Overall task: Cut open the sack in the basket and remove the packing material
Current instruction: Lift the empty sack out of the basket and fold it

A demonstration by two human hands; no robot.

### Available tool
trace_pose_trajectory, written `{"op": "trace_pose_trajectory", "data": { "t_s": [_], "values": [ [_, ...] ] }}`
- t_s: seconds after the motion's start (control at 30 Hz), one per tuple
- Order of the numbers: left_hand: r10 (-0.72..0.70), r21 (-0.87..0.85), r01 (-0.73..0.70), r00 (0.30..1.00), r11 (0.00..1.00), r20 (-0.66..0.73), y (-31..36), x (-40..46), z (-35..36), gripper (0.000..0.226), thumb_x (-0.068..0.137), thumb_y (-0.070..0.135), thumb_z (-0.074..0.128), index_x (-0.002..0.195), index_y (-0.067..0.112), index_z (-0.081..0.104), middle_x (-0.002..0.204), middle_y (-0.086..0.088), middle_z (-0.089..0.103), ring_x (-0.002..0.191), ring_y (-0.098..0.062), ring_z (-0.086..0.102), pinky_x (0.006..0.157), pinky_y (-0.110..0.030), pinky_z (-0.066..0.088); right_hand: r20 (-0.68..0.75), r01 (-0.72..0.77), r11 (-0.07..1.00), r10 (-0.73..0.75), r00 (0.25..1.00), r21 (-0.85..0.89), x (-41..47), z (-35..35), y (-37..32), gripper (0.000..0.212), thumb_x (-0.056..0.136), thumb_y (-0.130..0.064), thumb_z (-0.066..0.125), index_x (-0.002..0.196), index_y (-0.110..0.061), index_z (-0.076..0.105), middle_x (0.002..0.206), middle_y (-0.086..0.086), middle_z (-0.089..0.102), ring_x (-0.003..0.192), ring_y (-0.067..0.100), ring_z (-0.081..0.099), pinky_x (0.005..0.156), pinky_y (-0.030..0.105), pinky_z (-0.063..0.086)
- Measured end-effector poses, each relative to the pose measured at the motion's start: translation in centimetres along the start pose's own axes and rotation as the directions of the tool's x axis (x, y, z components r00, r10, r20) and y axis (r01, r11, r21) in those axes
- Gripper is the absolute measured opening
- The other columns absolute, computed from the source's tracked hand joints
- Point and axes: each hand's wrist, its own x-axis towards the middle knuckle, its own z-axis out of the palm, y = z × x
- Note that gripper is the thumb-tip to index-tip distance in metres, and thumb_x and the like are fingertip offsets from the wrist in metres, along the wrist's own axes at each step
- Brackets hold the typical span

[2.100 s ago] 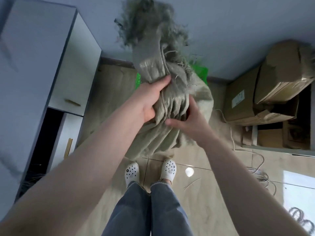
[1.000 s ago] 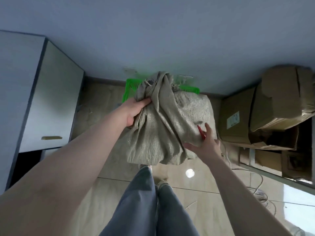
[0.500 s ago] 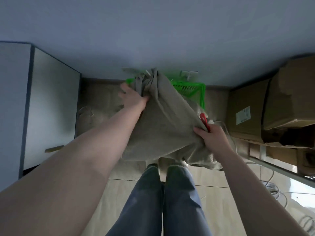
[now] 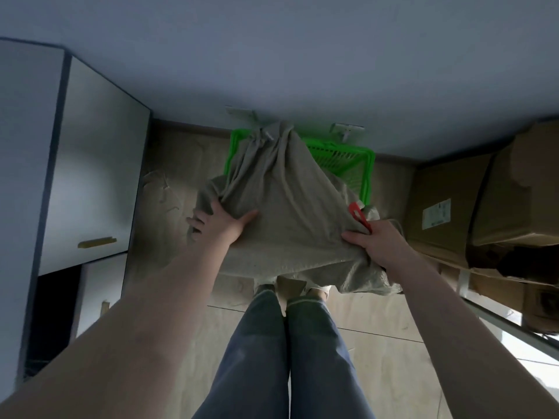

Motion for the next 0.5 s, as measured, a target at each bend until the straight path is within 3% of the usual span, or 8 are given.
{"op": "trace_pose_trajectory", "data": {
  "t_s": [0.1, 0.17, 0.23, 0.3, 0.37, 0.43, 0.5],
  "values": [
    [-0.136, -0.006, 0.136, 0.990, 0.991, -0.038, -0.7, -0.1, 0.4, 0.128, 0.058, 0.087, 0.057, 0.153, 0.028, -0.005, 0.160, -0.021, -0.009, 0.145, -0.044, -0.013, 0.112, -0.069, 0.001, -0.023, -0.024, 0.998, 0.026, 0.999, 0.062, 0.3, 0.3, 0.2, 0.011, 0.085, -0.016, 0.072, 0.092, -0.008, 0.069, 0.076, 0.004, 0.066, 0.069, 0.017, 0.062, 0.056, 0.021, 0.045],
    [-0.240, -0.201, 0.237, 0.971, 0.951, 0.008, -2.1, 0.7, 0.8, 0.133, 0.053, 0.083, 0.067, 0.152, 0.032, -0.006, 0.160, -0.019, -0.006, 0.145, -0.048, 0.000, 0.113, -0.067, 0.013, -0.048, -0.058, 0.987, 0.065, 0.997, 0.150, 0.5, 0.4, 0.2, 0.014, 0.085, -0.014, 0.072, 0.096, -0.006, 0.068, 0.076, 0.005, 0.065, 0.070, 0.019, 0.062, 0.056, 0.024, 0.046],
    [-0.229, -0.370, 0.238, 0.971, 0.898, 0.069, -3.6, 1.3, 1.1, 0.133, 0.046, 0.077, 0.075, 0.151, 0.035, 0.005, 0.158, -0.014, 0.016, 0.140, -0.044, 0.026, 0.107, -0.062, 0.033, -0.053, -0.090, 0.978, 0.102, 0.993, 0.190, 0.7, 0.4, 0.3, 0.019, 0.086, -0.014, 0.071, 0.101, -0.004, 0.067, 0.078, 0.007, 0.065, 0.070, 0.019, 0.062, 0.057, 0.027, 0.047],
    [-0.090, -0.349, 0.104, 0.994, 0.931, 0.057, -4.2, 0.8, 0.7, 0.113, 0.058, 0.066, 0.077, 0.149, 0.024, 0.025, 0.148, -0.012, 0.040, 0.130, -0.037, 0.044, 0.103, -0.049, 0.043, -0.075, -0.094, 0.988, 0.103, 0.992, 0.119, 0.9, 0.5, 0.2, 0.022, 0.085, -0.018, 0.072, 0.101, -0.003, 0.067, 0.081, 0.011, 0.066, 0.073, 0.023, 0.063, 0.064, 0.032, 0.051],
    [0.083, -0.208, -0.089, 0.996, 0.974, -0.037, -4.1, 0.7, 0.1, 0.080, 0.077, 0.052, 0.072, 0.139, 0.010, 0.044, 0.134, -0.015, 0.055, 0.121, -0.035, 0.053, 0.096, -0.040, 0.044, -0.113, -0.061, 0.993, 0.049, 0.992, -0.102, 1.3, 0.7, 0.1, 0.026, 0.086, -0.026, 0.071, 0.096, -0.004, 0.067, 0.082, 0.014, 0.065, 0.079, 0.029, 0.062, 0.069, 0.036, 0.050],
    [0.271, -0.052, -0.281, 0.952, 0.958, -0.139, -3.1, 0.0, -1.0, 0.052, 0.085, 0.047, 0.066, 0.115, 0.005, 0.059, 0.107, -0.014, 0.064, 0.105, -0.035, 0.060, 0.083, -0.036, 0.044, -0.121, -0.039, 0.936, -0.004, 0.993, -0.350, 1.3, 1.0, -0.4, 0.030, 0.088, -0.034, 0.068, 0.086, -0.005, 0.063, 0.072, 0.010, 0.059, 0.073, 0.028, 0.059, 0.058, 0.032, 0.044],
    [0.386, 0.085, -0.378, 0.915, 0.922, -0.115, -2.0, -0.7, -2.1, 0.042, 0.087, 0.048, 0.063, 0.091, 0.006, 0.059, 0.085, -0.010, 0.061, 0.089, -0.031, 0.062, 0.071, -0.034, 0.041, -0.073, -0.013, 0.833, -0.033, 0.997, -0.554, 1.0, 1.3, -1.1, 0.035, 0.090, -0.039, 0.064, 0.085, -0.004, 0.061, 0.067, 0.007, 0.053, 0.070, 0.025, 0.056, 0.051, 0.030, 0.039]
  ]
}}
